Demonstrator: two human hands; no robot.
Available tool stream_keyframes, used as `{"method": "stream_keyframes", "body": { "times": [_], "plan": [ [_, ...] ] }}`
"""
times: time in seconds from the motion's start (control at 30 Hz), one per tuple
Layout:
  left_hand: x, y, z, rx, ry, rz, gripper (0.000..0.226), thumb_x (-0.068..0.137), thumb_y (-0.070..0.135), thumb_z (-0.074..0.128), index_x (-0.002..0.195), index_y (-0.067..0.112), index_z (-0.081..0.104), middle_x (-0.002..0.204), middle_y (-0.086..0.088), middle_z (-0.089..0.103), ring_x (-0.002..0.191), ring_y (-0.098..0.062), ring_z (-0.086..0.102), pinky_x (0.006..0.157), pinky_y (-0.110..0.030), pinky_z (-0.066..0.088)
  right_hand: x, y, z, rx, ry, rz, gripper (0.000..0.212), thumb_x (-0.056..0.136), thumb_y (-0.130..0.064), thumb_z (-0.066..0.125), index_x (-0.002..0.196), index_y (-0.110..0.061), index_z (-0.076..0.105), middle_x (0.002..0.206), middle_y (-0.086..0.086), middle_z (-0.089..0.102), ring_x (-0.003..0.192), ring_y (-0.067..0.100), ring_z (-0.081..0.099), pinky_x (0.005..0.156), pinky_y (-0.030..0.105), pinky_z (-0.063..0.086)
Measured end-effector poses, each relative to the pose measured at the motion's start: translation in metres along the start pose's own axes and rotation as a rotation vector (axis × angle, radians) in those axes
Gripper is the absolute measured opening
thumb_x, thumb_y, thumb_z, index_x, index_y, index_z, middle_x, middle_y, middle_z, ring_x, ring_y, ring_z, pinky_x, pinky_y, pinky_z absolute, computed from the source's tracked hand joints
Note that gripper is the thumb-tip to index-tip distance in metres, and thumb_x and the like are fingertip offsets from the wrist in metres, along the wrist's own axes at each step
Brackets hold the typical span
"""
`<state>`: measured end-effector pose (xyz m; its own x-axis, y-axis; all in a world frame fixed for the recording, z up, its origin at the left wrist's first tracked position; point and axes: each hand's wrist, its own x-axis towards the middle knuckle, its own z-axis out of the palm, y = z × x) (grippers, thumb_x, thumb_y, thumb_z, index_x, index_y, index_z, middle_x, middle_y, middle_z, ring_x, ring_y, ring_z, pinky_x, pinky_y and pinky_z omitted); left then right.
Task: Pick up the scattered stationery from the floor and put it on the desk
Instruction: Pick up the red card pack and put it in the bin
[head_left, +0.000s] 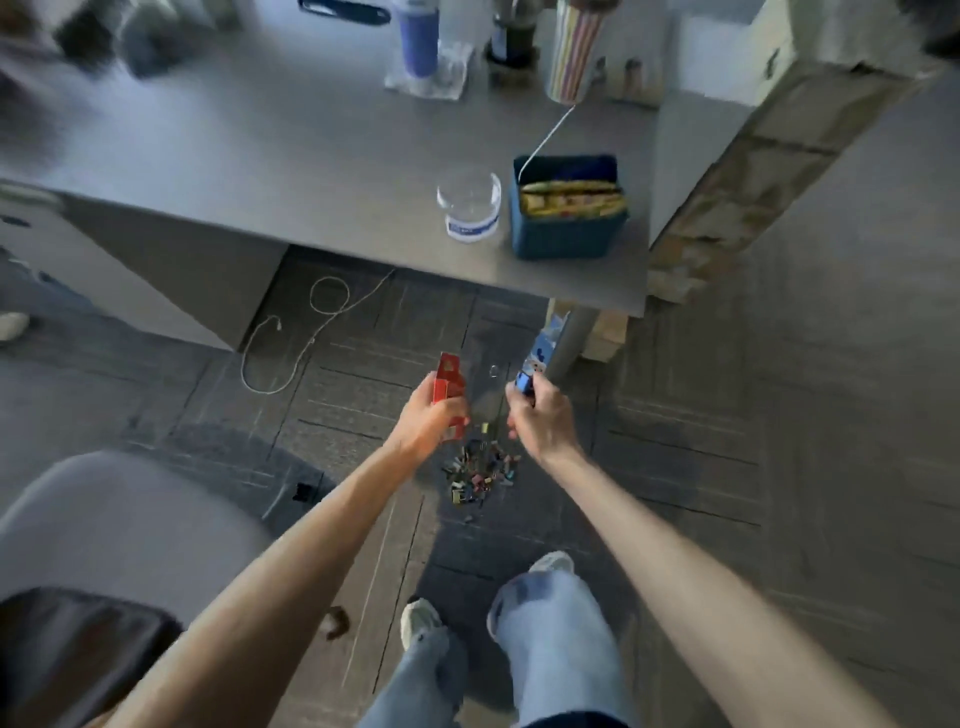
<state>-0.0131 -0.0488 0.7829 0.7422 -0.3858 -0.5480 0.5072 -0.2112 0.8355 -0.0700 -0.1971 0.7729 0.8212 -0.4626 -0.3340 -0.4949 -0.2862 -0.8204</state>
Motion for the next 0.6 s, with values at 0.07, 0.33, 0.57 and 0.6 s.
{"method": "stream_keyframes", "body": {
  "times": [0.07,0.33,0.57,0.6],
  "plan": [
    [-0.005,0.033,0.001,0.034,-0.002,0.035,0.037,0.065,0.011,0.058,0.102,0.01,0.052,0.081,-0.004,0.058,0.07,-0.015,0.057,0.062,-0.028,0.048,0.003,-0.028,-0.011,0.014,-0.004,-0.014,0.022,0.097,-0.025,0.051,0.076,-0.018,0.05,0.062,0.004,0.063,0.058,0.03,0.066,0.059,0.047,0.057],
    [0.03,0.136,-0.023,0.086,0.252,0.053,0.035,0.061,0.02,0.056,0.095,0.015,0.055,0.087,-0.01,0.061,0.073,-0.018,0.057,0.066,-0.033,0.048,0.101,-0.106,-0.035,-0.035,-0.167,-0.02,0.019,0.097,-0.03,0.046,0.082,-0.021,0.049,0.07,0.002,0.064,0.055,0.019,0.06,0.048,0.027,0.045],
    [0.095,0.186,-0.038,0.054,0.257,0.107,0.016,0.08,0.01,0.057,0.094,0.016,0.052,0.095,-0.014,0.06,0.079,-0.023,0.057,0.071,-0.037,0.049,0.189,-0.165,-0.042,-0.25,-0.176,-0.104,0.017,0.097,-0.028,0.046,0.104,-0.013,0.05,0.099,0.012,0.065,0.088,0.031,0.066,0.076,0.043,0.056],
    [0.107,0.19,-0.041,0.054,0.235,0.11,0.019,0.077,0.013,0.057,0.095,0.016,0.051,0.095,-0.015,0.06,0.079,-0.023,0.057,0.072,-0.037,0.05,0.202,-0.173,-0.041,-0.313,-0.173,-0.138,0.018,0.097,-0.027,0.047,0.108,-0.013,0.049,0.1,0.011,0.063,0.09,0.03,0.064,0.075,0.04,0.053]
  ]
}}
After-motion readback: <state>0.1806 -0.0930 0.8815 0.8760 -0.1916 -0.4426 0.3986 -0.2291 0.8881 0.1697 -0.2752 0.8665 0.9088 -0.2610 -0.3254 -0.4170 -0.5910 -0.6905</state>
